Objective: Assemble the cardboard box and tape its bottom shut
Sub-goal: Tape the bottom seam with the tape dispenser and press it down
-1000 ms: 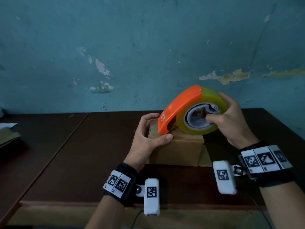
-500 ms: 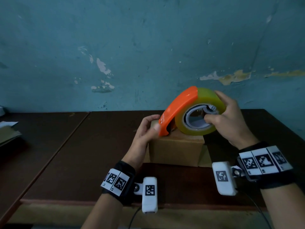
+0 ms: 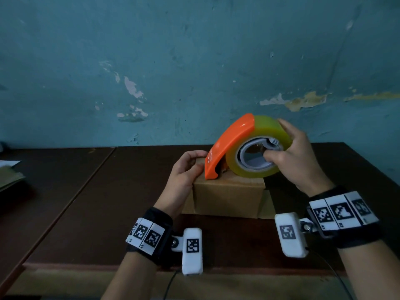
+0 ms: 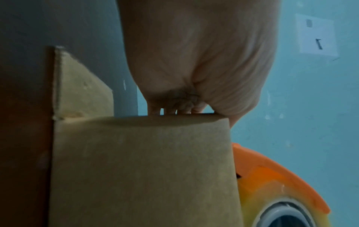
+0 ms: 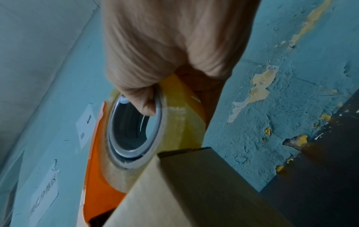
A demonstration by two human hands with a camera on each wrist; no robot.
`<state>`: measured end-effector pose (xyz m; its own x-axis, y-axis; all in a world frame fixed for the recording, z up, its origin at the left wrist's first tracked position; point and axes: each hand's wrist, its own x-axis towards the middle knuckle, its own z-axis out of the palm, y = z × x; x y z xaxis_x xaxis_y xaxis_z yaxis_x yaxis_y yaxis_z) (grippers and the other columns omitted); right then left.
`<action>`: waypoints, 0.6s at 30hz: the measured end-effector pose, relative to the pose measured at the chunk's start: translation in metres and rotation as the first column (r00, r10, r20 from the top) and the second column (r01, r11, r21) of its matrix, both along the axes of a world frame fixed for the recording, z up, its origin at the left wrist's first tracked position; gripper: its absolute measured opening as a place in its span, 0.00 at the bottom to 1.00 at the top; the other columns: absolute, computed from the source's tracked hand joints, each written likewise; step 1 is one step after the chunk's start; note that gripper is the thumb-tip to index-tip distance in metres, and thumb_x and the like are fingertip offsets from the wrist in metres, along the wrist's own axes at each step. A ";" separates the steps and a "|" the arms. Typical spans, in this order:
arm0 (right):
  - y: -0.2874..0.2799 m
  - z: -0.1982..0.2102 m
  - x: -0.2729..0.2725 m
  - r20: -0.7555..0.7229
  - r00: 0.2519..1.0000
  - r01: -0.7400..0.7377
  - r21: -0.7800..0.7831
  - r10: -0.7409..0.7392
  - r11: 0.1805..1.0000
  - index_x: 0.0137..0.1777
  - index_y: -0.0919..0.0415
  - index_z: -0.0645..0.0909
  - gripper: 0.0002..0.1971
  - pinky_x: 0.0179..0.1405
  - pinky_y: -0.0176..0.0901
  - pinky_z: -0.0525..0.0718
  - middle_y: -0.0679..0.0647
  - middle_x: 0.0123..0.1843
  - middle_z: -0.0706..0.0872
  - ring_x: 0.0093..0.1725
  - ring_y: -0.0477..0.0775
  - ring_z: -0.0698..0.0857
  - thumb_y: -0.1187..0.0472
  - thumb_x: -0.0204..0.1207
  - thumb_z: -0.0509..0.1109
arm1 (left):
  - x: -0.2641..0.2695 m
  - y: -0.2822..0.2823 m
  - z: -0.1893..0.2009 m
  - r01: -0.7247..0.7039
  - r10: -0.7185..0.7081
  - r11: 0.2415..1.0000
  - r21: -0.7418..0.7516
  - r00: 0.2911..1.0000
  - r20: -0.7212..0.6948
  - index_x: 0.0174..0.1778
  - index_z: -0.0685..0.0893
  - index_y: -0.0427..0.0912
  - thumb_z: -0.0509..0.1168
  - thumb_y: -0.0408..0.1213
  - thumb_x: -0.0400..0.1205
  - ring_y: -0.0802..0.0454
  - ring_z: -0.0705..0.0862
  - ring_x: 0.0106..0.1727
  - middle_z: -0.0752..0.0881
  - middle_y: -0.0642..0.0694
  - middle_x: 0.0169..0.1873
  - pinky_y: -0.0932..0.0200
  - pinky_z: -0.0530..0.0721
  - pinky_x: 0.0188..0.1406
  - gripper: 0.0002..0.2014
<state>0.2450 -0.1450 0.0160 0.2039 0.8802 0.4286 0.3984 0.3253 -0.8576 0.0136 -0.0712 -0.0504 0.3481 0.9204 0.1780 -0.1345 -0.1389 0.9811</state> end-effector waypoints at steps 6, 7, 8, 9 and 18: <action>-0.001 -0.004 0.002 -0.053 0.999 0.005 0.019 -0.004 1.000 0.58 0.58 0.82 0.22 0.50 0.46 0.88 0.55 0.50 0.89 0.48 0.48 0.90 0.81 0.70 0.73 | 0.003 -0.004 -0.001 0.037 -0.037 0.999 -0.024 0.999 -0.009 0.67 0.83 0.44 0.64 0.37 0.85 0.54 0.89 0.55 0.89 0.45 0.59 0.60 0.85 0.50 0.15; -0.001 -0.006 0.002 -0.070 0.997 0.020 0.032 -0.018 0.999 0.59 0.60 0.80 0.22 0.50 0.47 0.89 0.55 0.50 0.88 0.48 0.48 0.90 0.82 0.69 0.73 | 0.004 -0.004 -0.001 0.033 -0.033 0.999 -0.028 0.999 -0.001 0.66 0.84 0.46 0.65 0.39 0.81 0.54 0.89 0.55 0.89 0.47 0.59 0.60 0.86 0.50 0.17; 0.000 -0.010 0.001 -0.101 0.994 0.039 0.046 -0.034 0.998 0.60 0.61 0.78 0.23 0.50 0.47 0.89 0.56 0.50 0.88 0.48 0.48 0.90 0.82 0.69 0.73 | 0.005 -0.003 -0.001 0.022 -0.021 0.999 -0.034 1.000 0.003 0.64 0.85 0.47 0.65 0.40 0.77 0.51 0.88 0.58 0.89 0.47 0.59 0.57 0.86 0.54 0.18; 0.000 -0.015 -0.001 -0.152 0.987 0.054 0.060 -0.045 0.997 0.61 0.61 0.77 0.25 0.50 0.48 0.89 0.56 0.51 0.87 0.48 0.49 0.91 0.82 0.68 0.73 | 0.005 -0.002 0.000 0.015 -0.014 0.999 -0.036 1.000 0.012 0.62 0.86 0.49 0.65 0.40 0.75 0.47 0.88 0.61 0.89 0.45 0.60 0.53 0.85 0.58 0.18; 0.005 -0.053 -0.016 -0.450 0.893 0.066 0.147 0.007 0.987 0.68 0.68 0.80 0.25 0.64 0.61 0.87 0.64 0.62 0.89 0.63 0.62 0.89 0.71 0.70 0.79 | 0.012 -0.004 0.001 0.023 -0.019 0.999 -0.040 0.996 0.087 0.60 0.85 0.42 0.64 0.40 0.81 0.55 0.89 0.51 0.89 0.45 0.55 0.65 0.85 0.45 0.13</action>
